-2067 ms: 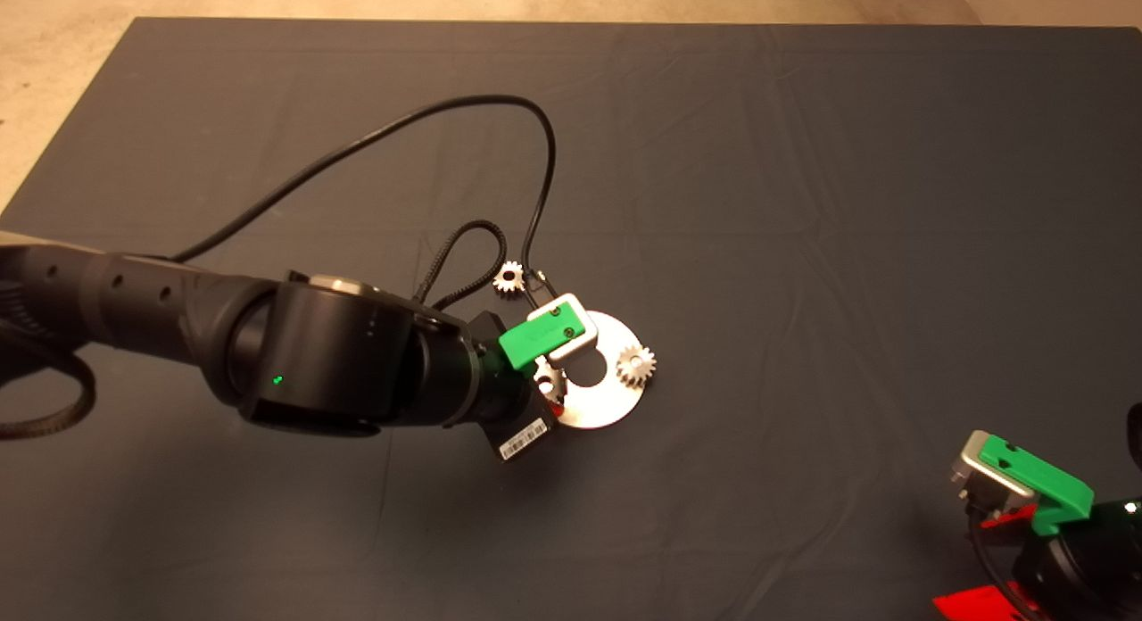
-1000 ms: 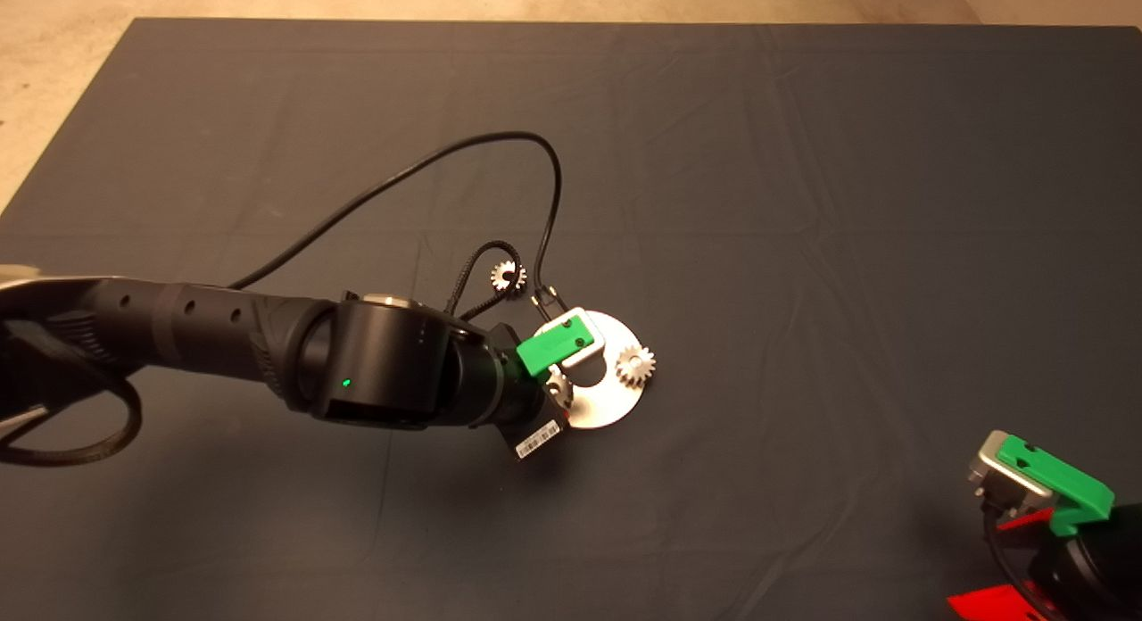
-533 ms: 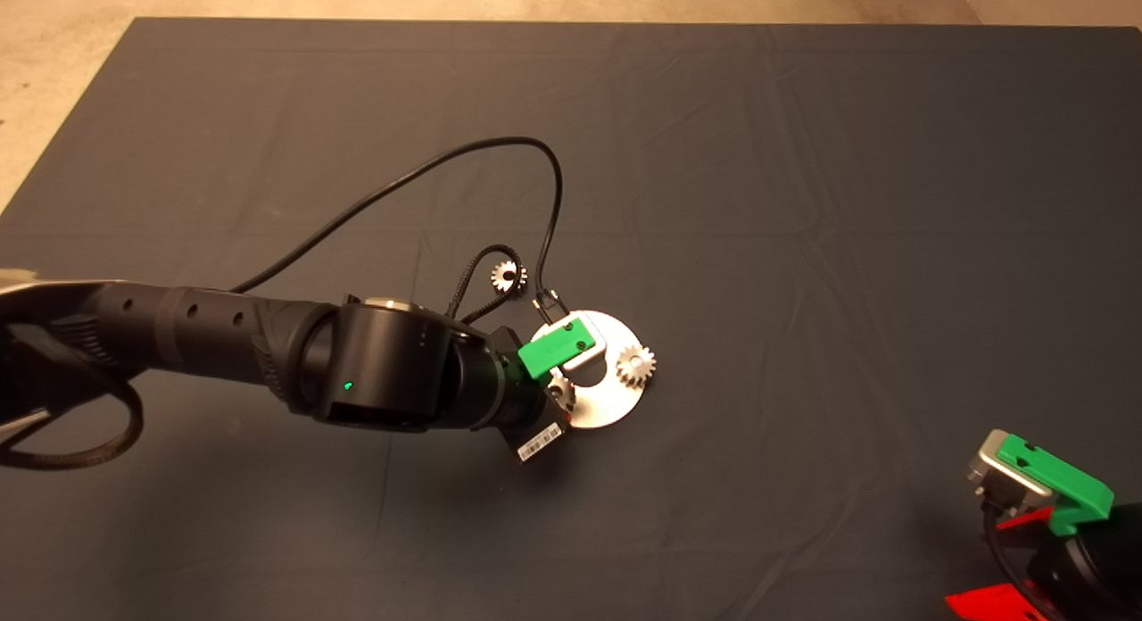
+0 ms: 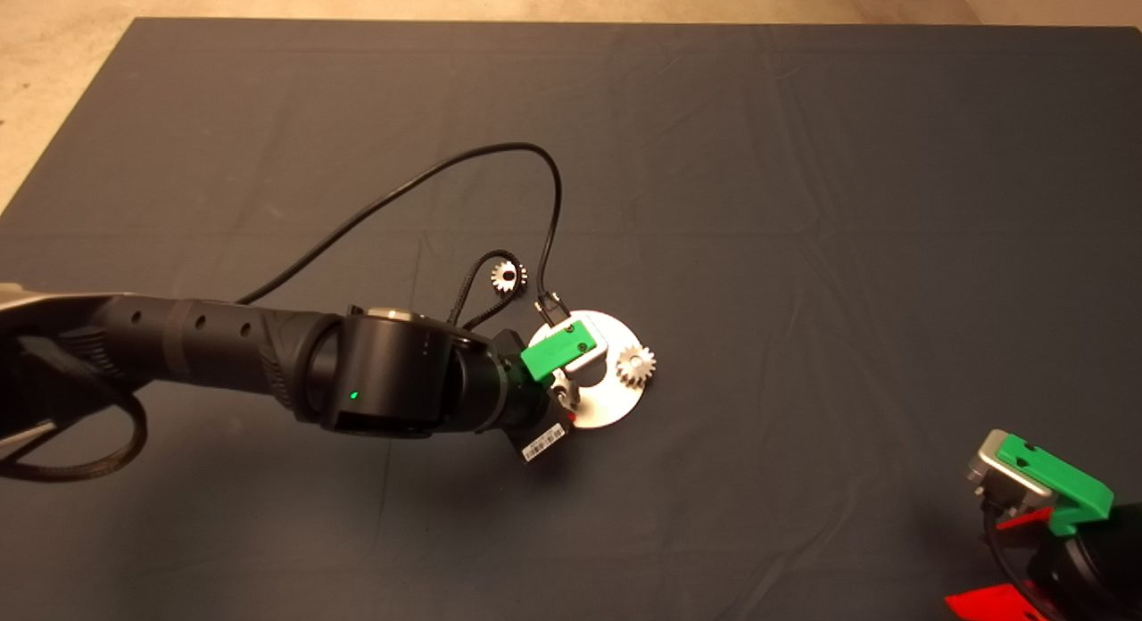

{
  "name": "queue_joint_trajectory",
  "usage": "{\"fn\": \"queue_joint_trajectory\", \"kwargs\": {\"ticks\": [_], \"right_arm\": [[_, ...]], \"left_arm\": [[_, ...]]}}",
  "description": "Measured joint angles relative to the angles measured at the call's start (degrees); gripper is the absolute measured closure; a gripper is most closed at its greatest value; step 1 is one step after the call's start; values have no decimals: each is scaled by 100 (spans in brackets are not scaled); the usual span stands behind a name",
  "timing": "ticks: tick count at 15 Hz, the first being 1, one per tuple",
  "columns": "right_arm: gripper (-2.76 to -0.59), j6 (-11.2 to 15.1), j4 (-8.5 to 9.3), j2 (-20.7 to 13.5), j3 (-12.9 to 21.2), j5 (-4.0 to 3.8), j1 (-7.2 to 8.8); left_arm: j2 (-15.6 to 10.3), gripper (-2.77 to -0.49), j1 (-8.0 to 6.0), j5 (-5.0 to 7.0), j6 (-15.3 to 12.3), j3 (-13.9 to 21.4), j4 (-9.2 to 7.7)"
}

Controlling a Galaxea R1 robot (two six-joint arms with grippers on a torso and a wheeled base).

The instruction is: Install three planetary gears onto the carrier pins

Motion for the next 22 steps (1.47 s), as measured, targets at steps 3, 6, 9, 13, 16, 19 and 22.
{"fn": "queue_joint_trajectory", "kwargs": {"ticks": [3, 6, 9, 13, 16, 19, 22], "right_arm": [[-220, 0, 0, 2, 0, 0, 0], [-220, 0, 0, 2, 0, 1, 0], [-220, 0, 0, 1, 0, 0, 0], [-220, 0, 0, 2, 0, 0, 0], [-220, 0, 0, 2, 0, 0, 0], [-220, 0, 0, 2, 0, 0, 0], [-220, 0, 0, 2, 0, 0, 0]], "left_arm": [[-2, -65, 0, -44, 128, -44, 0], [-10, -65, 0, -52, 133, -46, 0], [-13, -65, 0, -68, 169, -49, -2], [-13, -65, 0, -68, 169, -49, -2], [-18, -65, 0, -71, 169, -46, -2], [-46, -65, 29, -67, 169, -49, -9], [-51, -64, 50, -66, 169, -50, 5]]}}
